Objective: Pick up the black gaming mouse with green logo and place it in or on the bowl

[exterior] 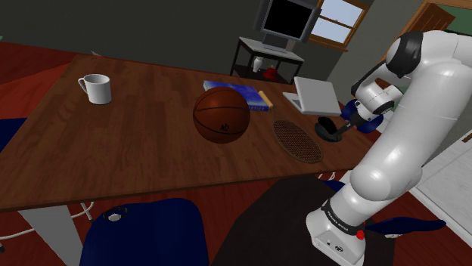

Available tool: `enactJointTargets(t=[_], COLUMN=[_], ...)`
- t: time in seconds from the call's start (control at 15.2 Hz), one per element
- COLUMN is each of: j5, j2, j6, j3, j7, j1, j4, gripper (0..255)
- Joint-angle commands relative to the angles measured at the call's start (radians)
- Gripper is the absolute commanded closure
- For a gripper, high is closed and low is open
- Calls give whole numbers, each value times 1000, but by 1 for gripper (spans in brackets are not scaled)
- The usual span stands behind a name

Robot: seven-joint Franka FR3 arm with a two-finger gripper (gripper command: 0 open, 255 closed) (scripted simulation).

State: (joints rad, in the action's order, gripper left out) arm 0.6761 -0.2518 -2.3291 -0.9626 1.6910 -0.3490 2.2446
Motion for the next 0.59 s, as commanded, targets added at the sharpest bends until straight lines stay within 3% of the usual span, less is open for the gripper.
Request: enactJointTargets(t=[0.0,0.33,0.53], j5=[0,0,-149], j2=[0,0,112], j6=[0,0,41], j3=[0,0,-78], j7=[0,0,-96], j1=[0,0,54], j4=[0,0,-5], gripper=[0,0,0])
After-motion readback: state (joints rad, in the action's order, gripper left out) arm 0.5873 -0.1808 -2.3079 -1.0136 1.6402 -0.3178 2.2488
